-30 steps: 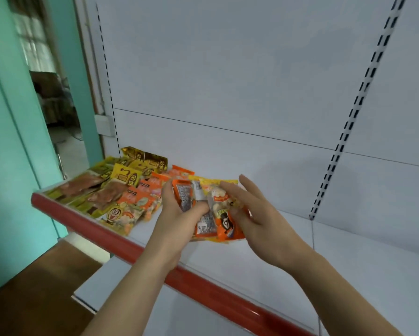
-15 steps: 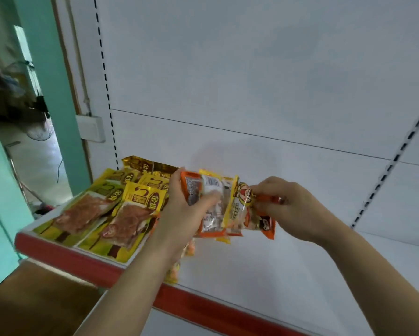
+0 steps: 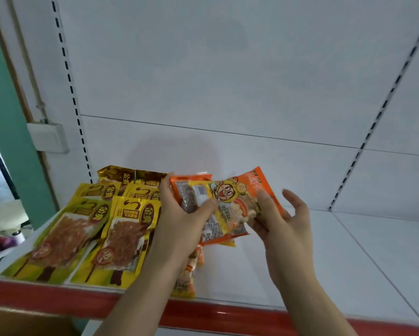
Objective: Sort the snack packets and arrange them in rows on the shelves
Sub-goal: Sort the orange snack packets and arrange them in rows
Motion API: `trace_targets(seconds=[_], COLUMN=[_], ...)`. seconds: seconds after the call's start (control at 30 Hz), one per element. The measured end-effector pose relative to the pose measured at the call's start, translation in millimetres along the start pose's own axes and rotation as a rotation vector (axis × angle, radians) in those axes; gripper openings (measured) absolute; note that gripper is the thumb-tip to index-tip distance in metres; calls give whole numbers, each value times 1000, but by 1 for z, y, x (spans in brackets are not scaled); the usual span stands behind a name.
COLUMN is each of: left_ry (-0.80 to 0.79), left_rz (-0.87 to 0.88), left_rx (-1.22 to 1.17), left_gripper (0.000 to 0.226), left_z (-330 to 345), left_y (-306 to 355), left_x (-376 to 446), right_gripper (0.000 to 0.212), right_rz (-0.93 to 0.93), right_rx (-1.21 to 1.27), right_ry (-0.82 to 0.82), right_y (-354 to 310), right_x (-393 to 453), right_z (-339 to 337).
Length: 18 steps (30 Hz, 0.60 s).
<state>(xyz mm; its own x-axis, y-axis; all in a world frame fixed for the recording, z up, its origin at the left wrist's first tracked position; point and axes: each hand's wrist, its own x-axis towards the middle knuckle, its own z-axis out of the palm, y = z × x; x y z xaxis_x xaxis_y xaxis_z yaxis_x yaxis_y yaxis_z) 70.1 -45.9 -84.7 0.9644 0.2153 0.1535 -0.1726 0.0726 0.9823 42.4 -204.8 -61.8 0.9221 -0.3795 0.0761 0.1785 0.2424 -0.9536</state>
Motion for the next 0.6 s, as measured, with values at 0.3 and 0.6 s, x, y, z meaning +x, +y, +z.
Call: trace_targets(seconds=[0.3, 0.6], left_ry=[-108, 35], left_rz=[-66, -58], left_rx=[-194, -195], left_gripper=[99, 98], left_z=[13, -28], left_y=[8, 22], left_x=[3, 31], right_gripper=[43, 70], right_rz=[13, -54], right_rx=[212, -540], right_ry=[22, -185], right_y=[3, 0], right_x=[6, 78], right_z=[22, -4])
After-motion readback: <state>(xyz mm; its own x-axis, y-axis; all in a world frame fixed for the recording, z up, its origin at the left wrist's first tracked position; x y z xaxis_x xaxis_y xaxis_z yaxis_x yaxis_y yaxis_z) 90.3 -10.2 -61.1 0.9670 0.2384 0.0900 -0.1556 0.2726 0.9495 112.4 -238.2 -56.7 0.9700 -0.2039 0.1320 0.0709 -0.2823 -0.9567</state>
